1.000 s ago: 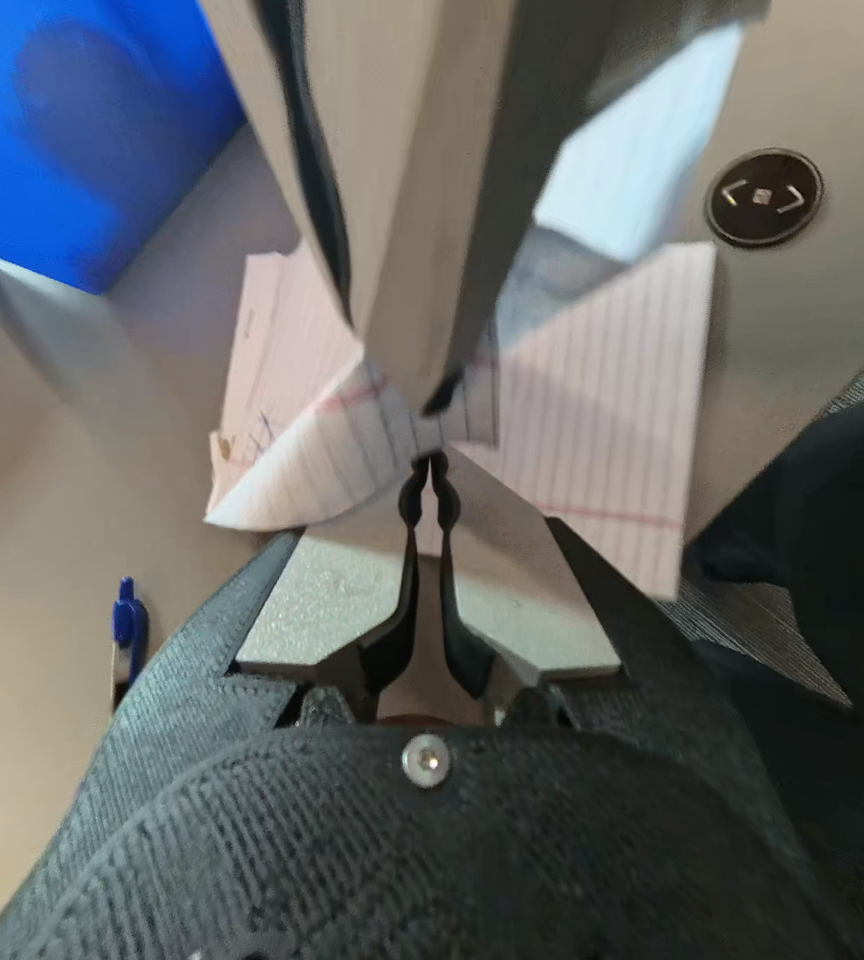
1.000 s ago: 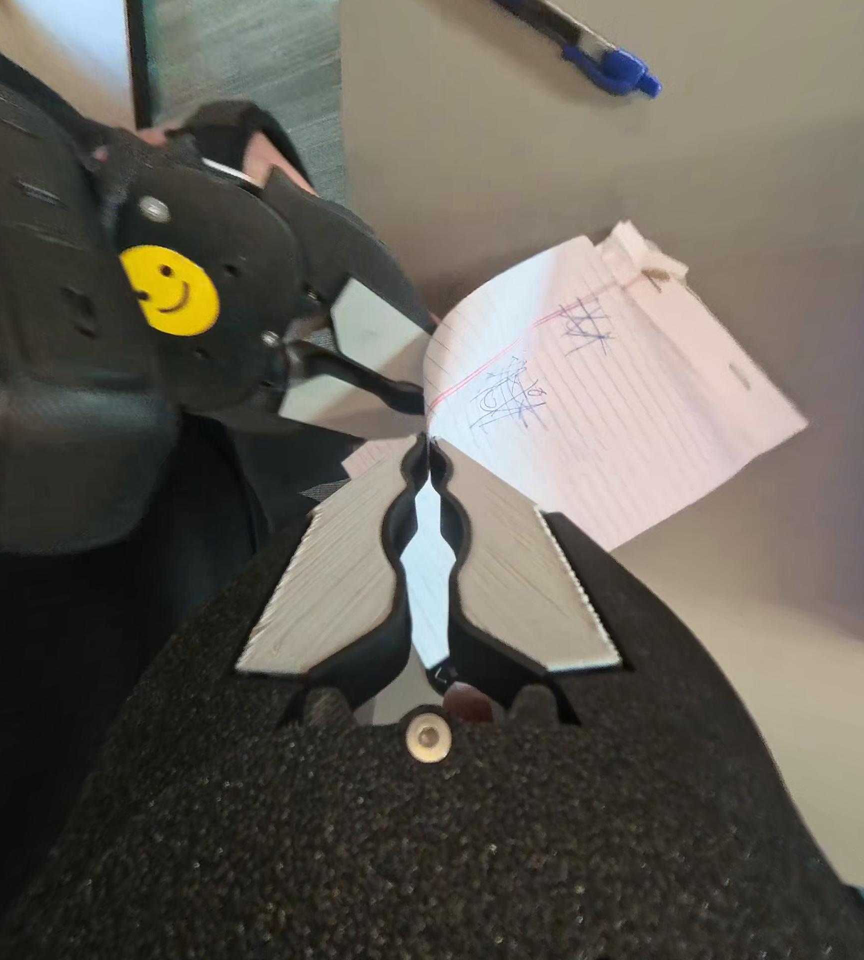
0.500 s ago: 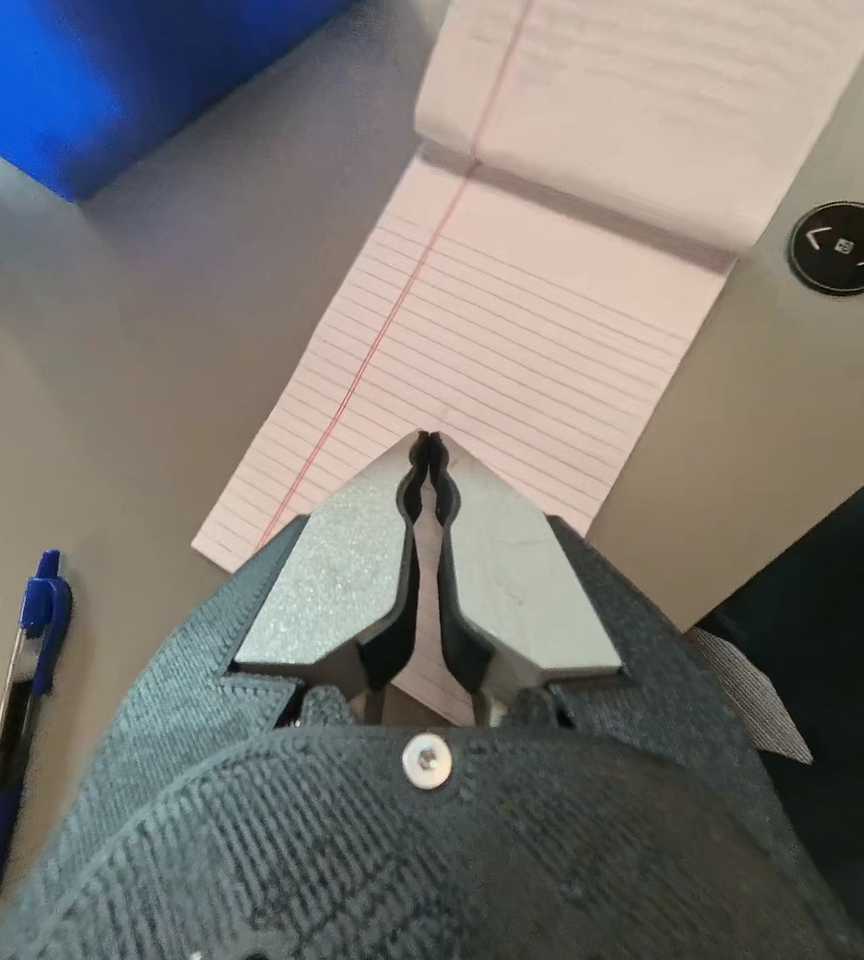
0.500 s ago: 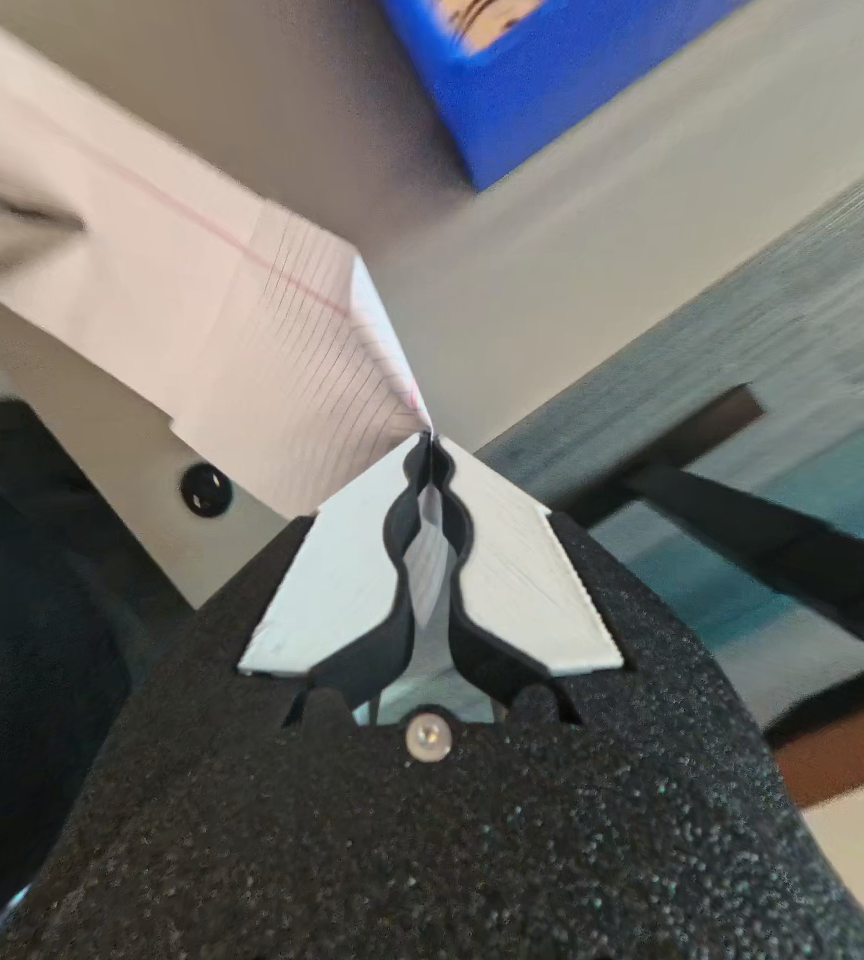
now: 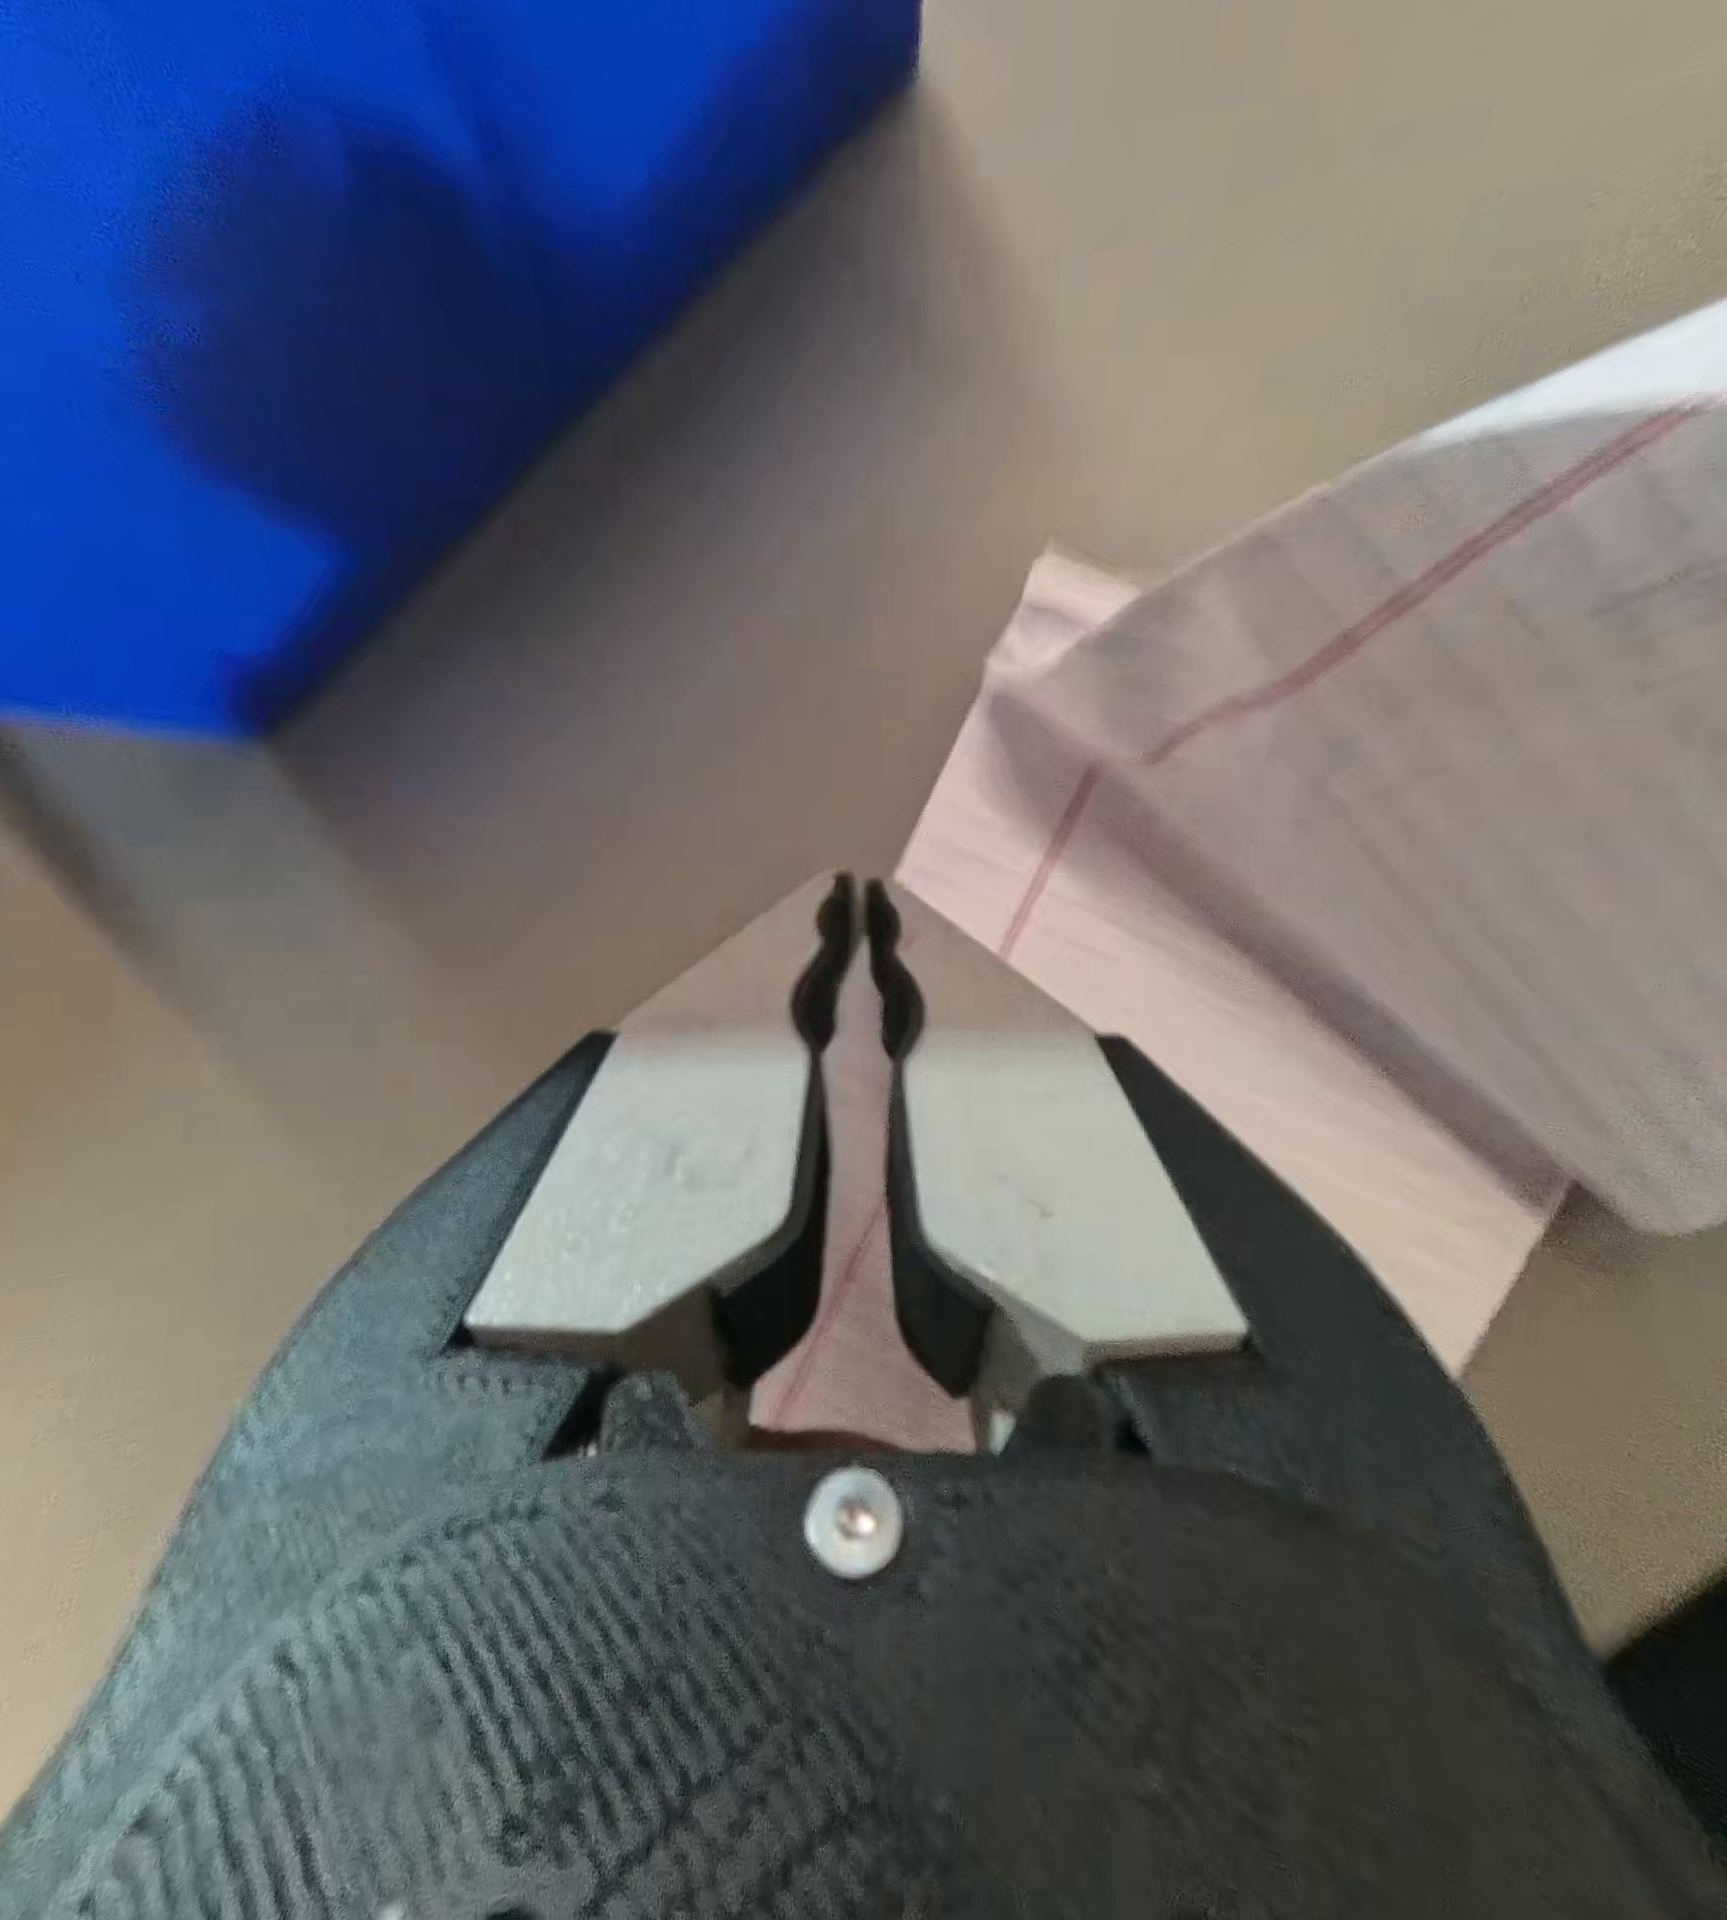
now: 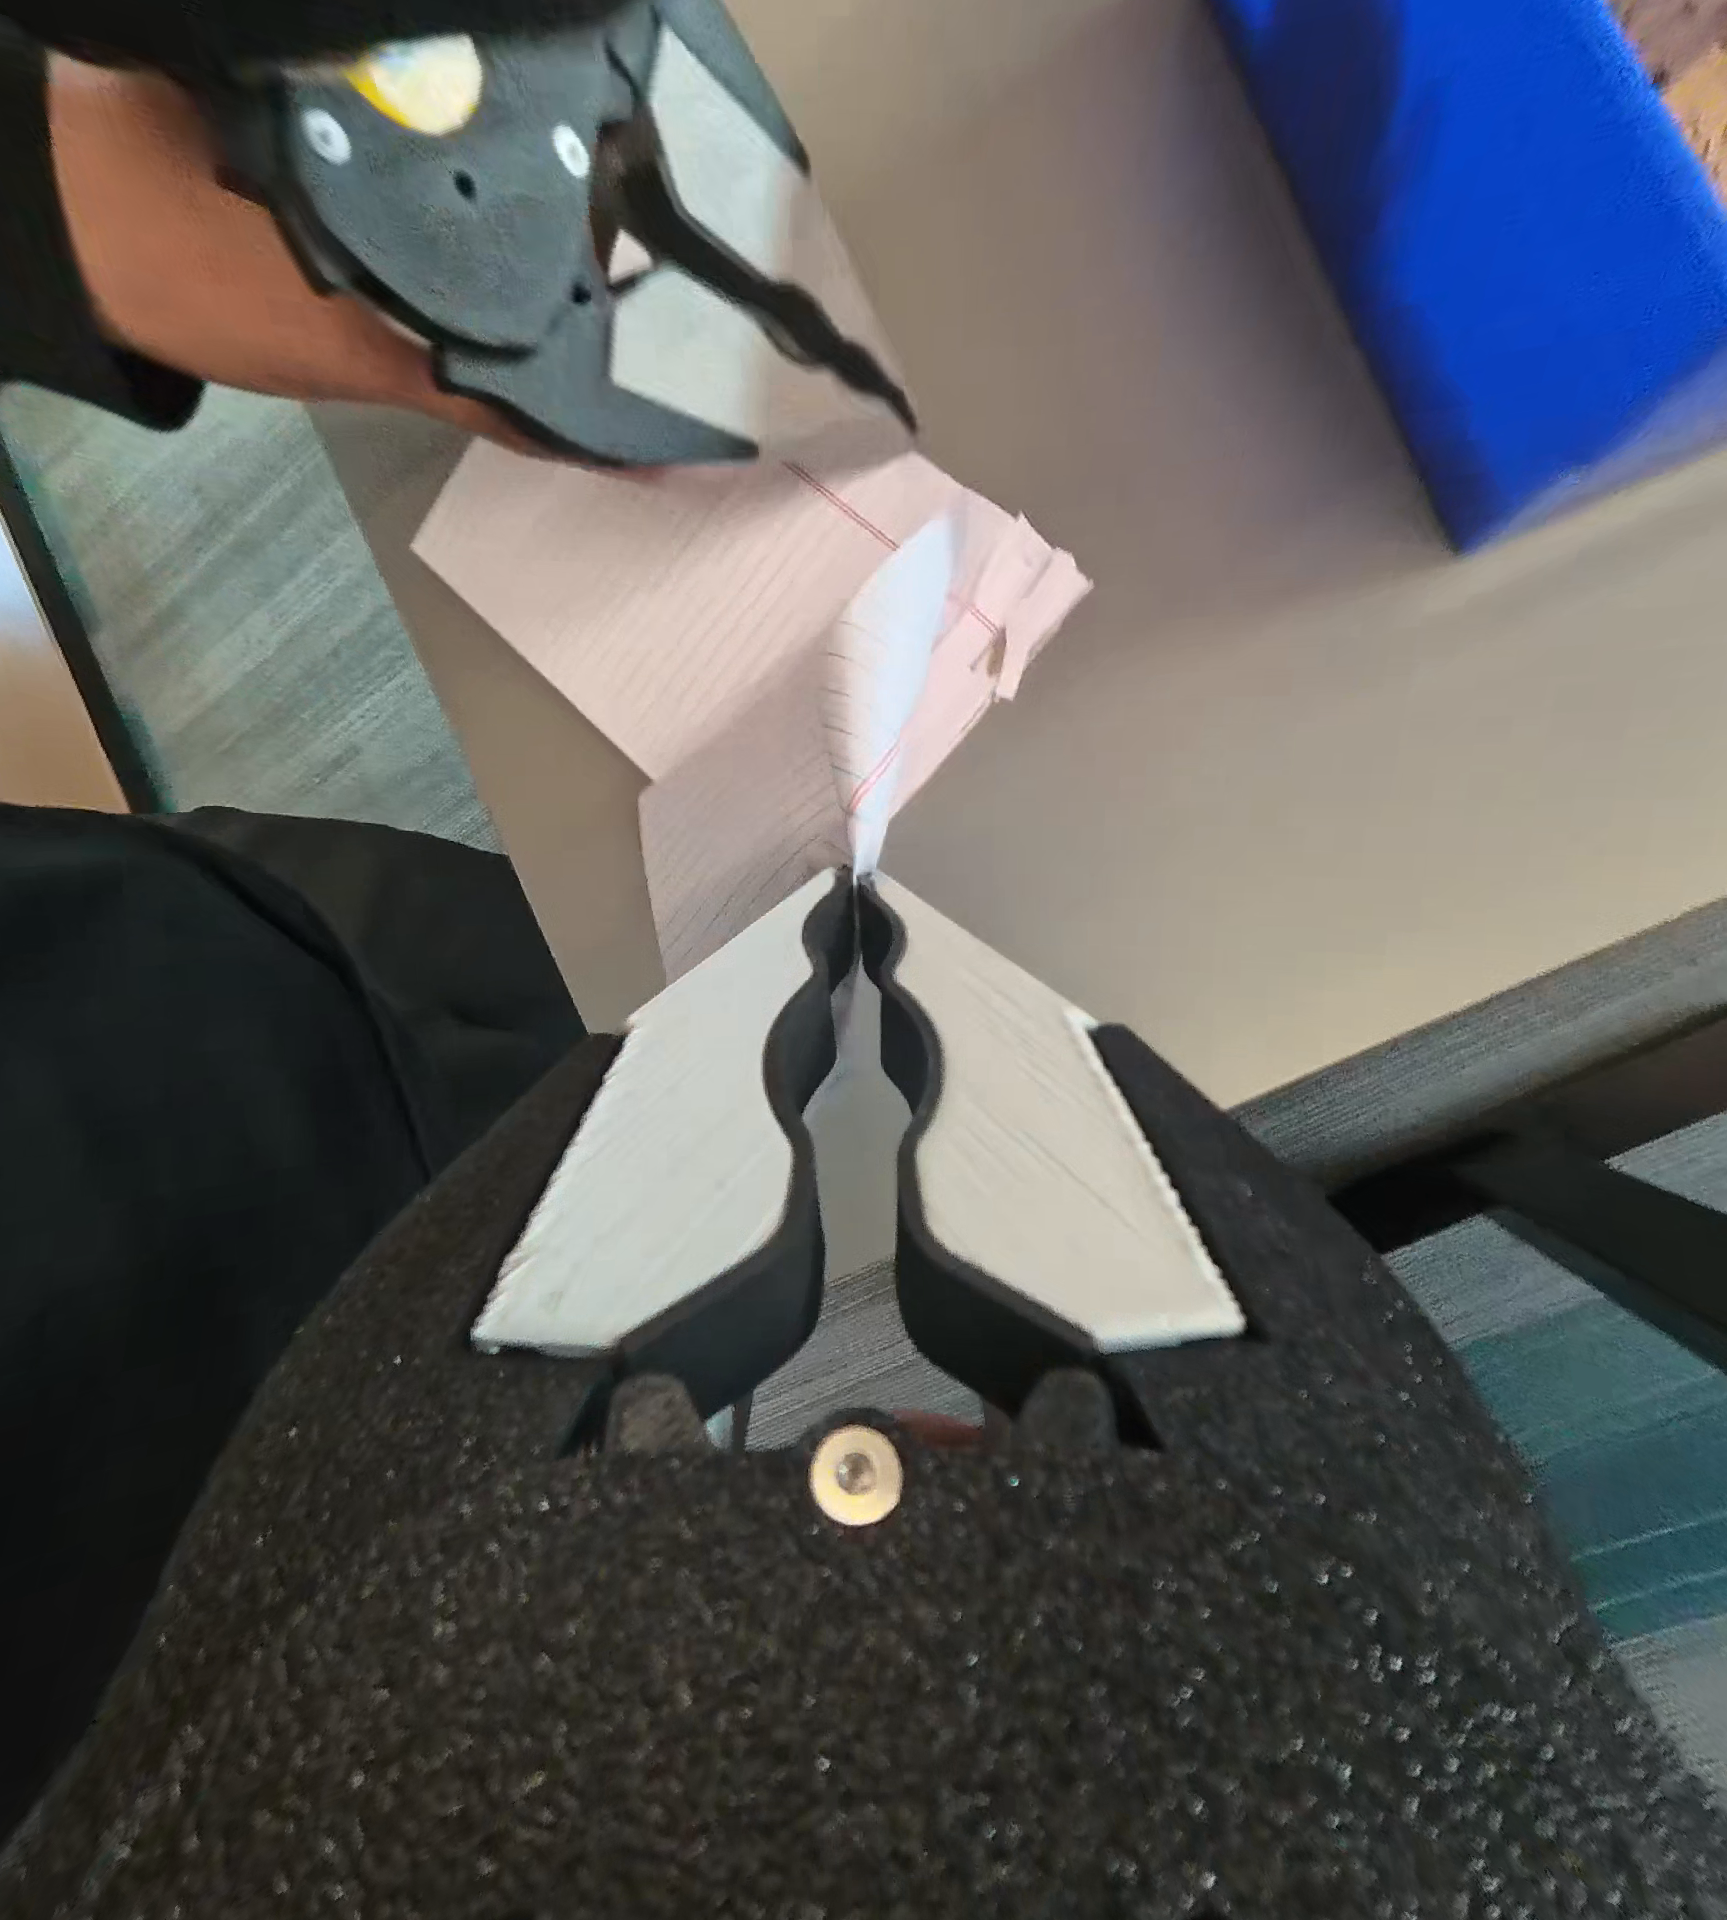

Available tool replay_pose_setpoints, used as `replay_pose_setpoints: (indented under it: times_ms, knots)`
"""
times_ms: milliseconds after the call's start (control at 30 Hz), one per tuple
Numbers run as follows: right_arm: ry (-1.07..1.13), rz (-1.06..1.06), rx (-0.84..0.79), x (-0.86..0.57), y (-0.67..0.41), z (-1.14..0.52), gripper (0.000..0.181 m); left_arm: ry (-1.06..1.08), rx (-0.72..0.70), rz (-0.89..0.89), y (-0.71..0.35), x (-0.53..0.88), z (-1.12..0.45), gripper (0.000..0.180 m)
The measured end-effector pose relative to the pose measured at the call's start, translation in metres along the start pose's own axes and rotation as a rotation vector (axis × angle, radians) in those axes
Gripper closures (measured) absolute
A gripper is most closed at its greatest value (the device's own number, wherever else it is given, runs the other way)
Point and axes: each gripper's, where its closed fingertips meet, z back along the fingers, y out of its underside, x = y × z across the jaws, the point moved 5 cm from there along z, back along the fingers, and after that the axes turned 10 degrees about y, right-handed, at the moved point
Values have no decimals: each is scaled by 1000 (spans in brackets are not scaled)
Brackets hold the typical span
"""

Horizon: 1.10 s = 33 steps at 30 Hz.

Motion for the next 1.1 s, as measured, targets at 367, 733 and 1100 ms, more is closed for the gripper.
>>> replay_pose_setpoints:
  times_ms: [367, 733, 1100]
  knots:
    - [-7, -126, 39, -22, 11, -8, 156, 196, -163, -45, 0, -22, -7, 180]
    - [-81, 20, 171, -53, -73, -52, 132, 171, -172, -52, 1, -23, -6, 180]
    - [-159, 146, 386, -34, -43, -94, 181, 178, -150, 8, -4, -22, -8, 180]
